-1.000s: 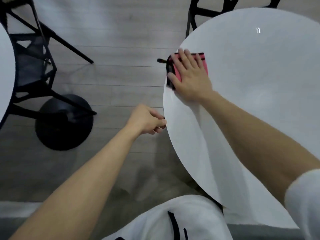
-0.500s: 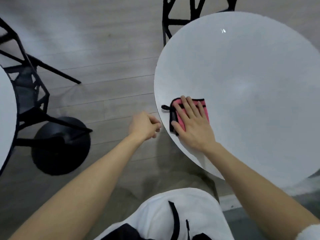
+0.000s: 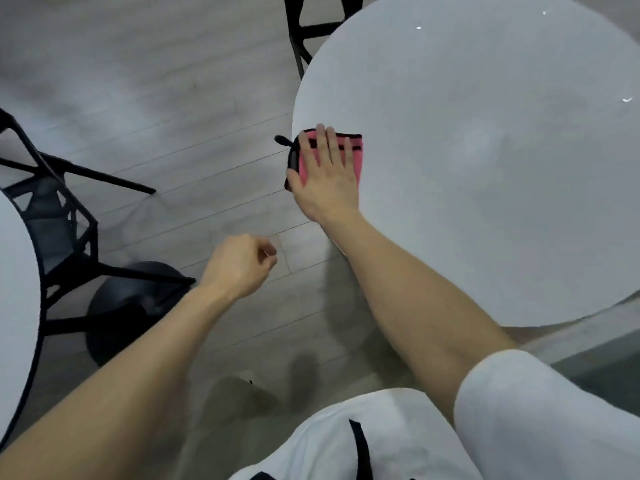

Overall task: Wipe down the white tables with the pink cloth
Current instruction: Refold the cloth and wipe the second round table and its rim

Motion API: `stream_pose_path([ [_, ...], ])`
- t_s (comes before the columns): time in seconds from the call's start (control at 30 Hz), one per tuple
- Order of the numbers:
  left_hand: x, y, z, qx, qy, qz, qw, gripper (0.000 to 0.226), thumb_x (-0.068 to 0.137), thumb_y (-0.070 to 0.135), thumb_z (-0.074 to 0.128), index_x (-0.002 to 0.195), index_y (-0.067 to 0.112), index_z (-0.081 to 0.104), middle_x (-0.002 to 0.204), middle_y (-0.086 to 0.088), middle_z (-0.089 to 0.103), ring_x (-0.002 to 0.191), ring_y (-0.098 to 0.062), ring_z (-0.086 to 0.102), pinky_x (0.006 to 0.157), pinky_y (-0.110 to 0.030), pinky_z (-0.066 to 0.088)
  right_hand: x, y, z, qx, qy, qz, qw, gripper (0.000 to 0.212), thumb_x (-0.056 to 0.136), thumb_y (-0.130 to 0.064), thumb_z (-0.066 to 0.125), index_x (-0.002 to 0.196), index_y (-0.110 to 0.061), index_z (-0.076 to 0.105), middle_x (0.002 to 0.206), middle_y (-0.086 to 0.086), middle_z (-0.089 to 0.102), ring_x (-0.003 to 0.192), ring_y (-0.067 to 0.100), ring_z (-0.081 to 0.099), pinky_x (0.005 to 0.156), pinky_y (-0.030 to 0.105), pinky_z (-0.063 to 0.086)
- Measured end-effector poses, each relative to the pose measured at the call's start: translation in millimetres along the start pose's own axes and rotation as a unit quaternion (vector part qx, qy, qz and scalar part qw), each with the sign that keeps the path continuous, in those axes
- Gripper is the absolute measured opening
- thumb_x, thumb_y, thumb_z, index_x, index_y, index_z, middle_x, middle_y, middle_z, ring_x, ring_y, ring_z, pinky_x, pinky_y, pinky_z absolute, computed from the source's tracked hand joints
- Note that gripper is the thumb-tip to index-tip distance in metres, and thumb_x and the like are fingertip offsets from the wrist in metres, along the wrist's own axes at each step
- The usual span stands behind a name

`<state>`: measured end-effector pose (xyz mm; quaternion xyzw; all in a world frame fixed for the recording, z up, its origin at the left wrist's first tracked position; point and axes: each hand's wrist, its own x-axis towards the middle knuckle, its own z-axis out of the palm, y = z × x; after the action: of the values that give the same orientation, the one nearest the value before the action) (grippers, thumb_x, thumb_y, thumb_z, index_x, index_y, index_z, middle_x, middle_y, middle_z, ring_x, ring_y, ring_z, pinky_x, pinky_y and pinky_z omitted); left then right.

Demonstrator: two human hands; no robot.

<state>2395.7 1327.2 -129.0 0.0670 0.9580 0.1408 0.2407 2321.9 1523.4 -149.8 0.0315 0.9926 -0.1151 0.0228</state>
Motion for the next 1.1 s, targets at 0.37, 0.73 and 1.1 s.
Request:
stream_pose_path([
  [0.37,5,90,27,0.088,0.139,0.294,0.942,0.023,0.104,0.009,0.063,0.126,0.004,0.067,0.133,-0.017,0.063,0.122,-0.041,0.058,0.098,-0.052,0.049,-273,217,-36,-0.046,-0.004,0.191,0.981,0.076,0.109,-0.07,0.018,0.174,-0.031,0.014,0.183,-0.003,-0.002,0.168,0.015,-0.008,0.136,0.052,0.004],
  [0.73,17,100,17,0.177,0.09,0.302,0.933,0.027,0.091,-0.008,0.061,0.115,0.003,0.067,0.112,-0.014,0.063,0.097,-0.038,0.053,0.084,-0.051,0.049,-133,78,-20,0.0,-0.007,0.09,0.996,0.073,0.11,-0.062,0.027,0.174,-0.026,0.019,0.183,0.008,0.004,0.169,0.026,-0.003,0.135,0.054,0.0],
  [1.1,58,208,-9,0.218,0.028,0.303,0.928,0.069,0.096,0.065,0.07,0.146,0.018,0.059,0.149,-0.011,0.056,0.135,-0.036,0.055,0.1,-0.054,0.054,-258,322,-66,0.017,-0.018,0.324,0.946,0.078,0.108,-0.074,0.023,0.174,-0.036,0.008,0.183,-0.004,-0.008,0.167,0.013,-0.015,0.136,0.047,-0.01],
])
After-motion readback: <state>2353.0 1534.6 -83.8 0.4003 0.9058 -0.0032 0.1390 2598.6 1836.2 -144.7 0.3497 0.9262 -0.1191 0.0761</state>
